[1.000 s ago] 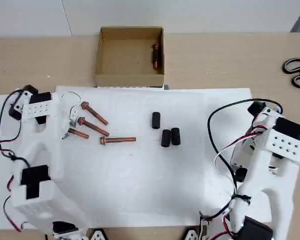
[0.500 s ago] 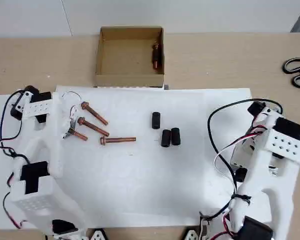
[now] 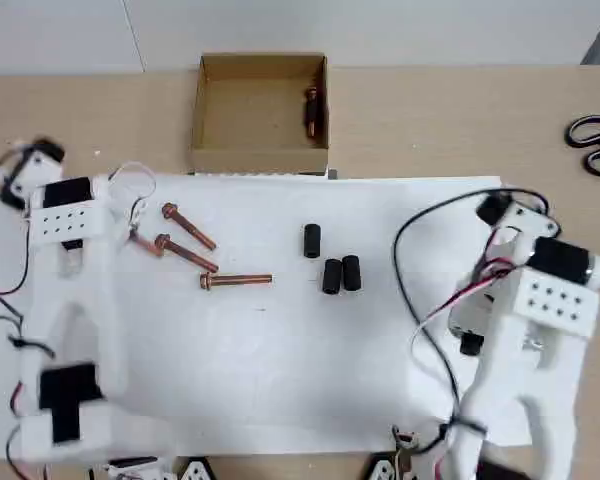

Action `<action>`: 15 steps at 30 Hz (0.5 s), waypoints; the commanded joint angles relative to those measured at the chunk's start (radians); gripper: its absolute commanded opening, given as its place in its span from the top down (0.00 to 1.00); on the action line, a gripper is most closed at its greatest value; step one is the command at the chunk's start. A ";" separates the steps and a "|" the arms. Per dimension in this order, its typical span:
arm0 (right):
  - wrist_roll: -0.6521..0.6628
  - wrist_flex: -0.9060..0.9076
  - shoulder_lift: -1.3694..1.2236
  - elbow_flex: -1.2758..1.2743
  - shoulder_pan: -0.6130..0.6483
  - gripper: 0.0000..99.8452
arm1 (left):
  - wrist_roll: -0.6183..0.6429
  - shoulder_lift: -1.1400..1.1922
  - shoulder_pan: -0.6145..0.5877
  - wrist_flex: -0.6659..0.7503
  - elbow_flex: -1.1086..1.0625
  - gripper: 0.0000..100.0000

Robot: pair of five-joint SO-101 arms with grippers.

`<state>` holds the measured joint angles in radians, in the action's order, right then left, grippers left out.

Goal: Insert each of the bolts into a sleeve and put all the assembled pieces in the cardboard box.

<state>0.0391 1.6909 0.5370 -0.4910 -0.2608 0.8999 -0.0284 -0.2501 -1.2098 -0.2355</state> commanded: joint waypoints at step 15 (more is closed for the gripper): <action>-0.011 -0.062 0.515 0.005 0.423 1.00 | -0.144 -0.560 0.278 -0.135 0.015 1.00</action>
<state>0.0391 1.6801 0.9912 -0.4833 0.1151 0.7618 -0.4918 -0.0199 -1.3510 -0.2355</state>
